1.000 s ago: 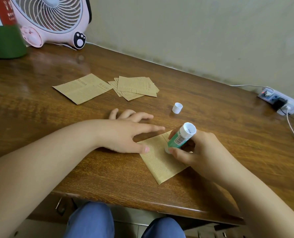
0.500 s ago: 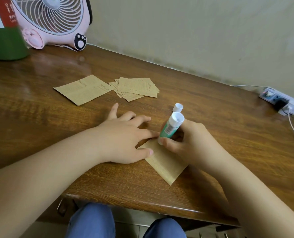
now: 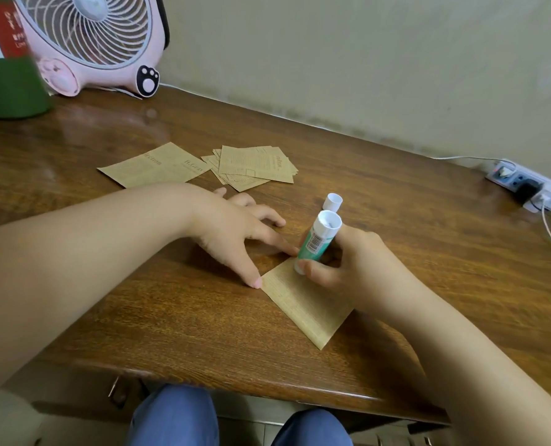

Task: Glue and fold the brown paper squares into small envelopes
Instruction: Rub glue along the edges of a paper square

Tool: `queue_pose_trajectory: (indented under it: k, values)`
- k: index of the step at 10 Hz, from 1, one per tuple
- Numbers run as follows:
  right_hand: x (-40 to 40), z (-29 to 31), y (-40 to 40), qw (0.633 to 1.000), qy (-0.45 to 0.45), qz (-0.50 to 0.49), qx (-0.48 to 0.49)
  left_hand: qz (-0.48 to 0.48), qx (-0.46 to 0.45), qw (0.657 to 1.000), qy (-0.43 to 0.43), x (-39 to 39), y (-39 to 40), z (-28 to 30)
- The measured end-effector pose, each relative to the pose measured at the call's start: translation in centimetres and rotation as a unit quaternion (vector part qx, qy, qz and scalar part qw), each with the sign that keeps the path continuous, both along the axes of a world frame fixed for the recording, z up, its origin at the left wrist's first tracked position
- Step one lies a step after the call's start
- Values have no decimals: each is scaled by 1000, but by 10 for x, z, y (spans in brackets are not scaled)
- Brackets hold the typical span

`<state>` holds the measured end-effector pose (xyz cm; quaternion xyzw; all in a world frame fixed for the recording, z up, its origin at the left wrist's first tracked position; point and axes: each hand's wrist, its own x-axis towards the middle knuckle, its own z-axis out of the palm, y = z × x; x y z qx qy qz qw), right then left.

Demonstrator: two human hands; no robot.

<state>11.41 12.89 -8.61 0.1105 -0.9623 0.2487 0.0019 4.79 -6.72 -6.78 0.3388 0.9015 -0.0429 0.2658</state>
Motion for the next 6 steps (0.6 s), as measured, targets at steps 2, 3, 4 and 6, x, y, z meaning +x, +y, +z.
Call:
queue_pose_trajectory:
  k: [2,3,4,6]
  values:
    - [3,2,3,1000,0,15,16,8,-83,996,31,5,17,13]
    - [12,3,9,1000,-4,17,16,12,-88,995,36,8,21,15]
    - [27,7,15,999,-9,13,36,39,19,999,18,7,15,1]
    - [49,12,33,998,-37,43,25,35,40,999,8,2,12,-2]
